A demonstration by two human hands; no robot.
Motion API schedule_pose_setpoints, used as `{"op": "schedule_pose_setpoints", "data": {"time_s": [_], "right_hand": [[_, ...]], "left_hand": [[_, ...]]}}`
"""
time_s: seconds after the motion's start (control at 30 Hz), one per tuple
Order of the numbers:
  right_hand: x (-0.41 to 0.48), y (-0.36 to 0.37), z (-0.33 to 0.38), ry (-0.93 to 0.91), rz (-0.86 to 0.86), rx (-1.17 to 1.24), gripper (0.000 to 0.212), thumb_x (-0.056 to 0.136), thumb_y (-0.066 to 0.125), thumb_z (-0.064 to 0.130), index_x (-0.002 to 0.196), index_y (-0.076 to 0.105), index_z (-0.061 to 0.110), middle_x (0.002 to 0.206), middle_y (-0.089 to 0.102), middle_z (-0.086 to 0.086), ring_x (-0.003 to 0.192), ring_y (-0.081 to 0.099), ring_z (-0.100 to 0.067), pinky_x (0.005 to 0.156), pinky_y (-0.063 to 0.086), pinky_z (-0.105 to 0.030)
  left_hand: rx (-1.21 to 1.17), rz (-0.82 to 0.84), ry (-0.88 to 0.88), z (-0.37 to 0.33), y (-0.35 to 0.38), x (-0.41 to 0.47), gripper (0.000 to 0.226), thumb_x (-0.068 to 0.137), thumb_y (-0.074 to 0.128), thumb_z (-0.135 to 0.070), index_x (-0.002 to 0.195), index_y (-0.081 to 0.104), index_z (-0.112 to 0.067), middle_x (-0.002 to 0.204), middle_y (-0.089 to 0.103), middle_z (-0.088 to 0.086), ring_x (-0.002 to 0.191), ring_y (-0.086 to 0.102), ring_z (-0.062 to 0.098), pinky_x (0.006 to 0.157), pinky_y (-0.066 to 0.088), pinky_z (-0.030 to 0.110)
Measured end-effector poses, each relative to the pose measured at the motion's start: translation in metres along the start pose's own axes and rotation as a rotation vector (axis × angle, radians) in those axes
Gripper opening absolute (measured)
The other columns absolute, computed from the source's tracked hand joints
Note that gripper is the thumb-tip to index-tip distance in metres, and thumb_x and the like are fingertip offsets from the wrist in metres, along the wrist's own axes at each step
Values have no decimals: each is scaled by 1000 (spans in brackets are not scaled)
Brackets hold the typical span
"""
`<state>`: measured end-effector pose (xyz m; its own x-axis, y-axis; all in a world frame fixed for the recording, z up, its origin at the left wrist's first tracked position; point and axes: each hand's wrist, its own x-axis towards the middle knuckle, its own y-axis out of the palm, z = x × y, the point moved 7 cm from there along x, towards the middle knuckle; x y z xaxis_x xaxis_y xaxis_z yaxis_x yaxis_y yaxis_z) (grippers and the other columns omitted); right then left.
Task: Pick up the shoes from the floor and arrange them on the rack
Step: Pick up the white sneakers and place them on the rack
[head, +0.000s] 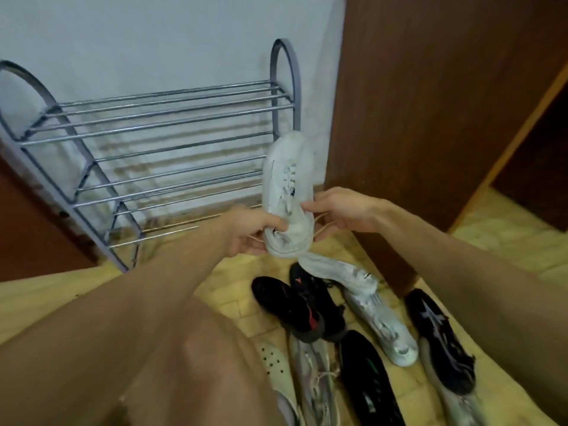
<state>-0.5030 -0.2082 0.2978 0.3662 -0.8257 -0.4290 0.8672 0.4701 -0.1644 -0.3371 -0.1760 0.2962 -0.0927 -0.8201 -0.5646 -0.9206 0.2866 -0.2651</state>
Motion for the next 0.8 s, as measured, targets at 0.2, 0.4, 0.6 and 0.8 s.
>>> {"op": "schedule_pose_setpoints", "data": {"time_s": [0.2, 0.4, 0.6, 0.8], "right_hand": [[5, -53, -84, 103, -177, 30, 41, 94, 56, 37, 116, 66, 3, 107, 71, -14, 90, 70, -28, 83, 59, -40], [31, -93, -221, 402, -464, 56, 38, 92, 61, 21, 122, 58, -4, 114, 65, -16, 90, 63, -26, 78, 59, -38], [55, -94, -301, 645, -652, 63, 59, 95, 52, 36, 143, 39, 4, 137, 49, -14, 109, 57, -30, 84, 56, -39], [88, -85, -313, 676, -766, 182, 83, 96, 48, 45, 153, 6, 1, 159, 20, -18, 142, 28, -38, 108, 35, -42]], "left_hand": [[-118, 143, -127, 38, 71, 40, 29, 78, 74, -6, 105, 65, -8, 91, 69, 8, 85, 66, 21, 71, 55, 29], [-19, 109, -206, 89, 84, 92, 36, 81, 71, -6, 115, 60, -10, 104, 67, 8, 89, 63, 21, 66, 52, 26], [-68, 103, -195, 101, 84, 122, 28, 82, 70, -7, 106, 56, -13, 89, 64, 0, 83, 61, 15, 75, 53, 27], [-56, 35, -223, 128, 69, 133, 23, 76, 74, -9, 97, 67, -15, 94, 72, 3, 87, 66, 18, 63, 52, 27]]}}
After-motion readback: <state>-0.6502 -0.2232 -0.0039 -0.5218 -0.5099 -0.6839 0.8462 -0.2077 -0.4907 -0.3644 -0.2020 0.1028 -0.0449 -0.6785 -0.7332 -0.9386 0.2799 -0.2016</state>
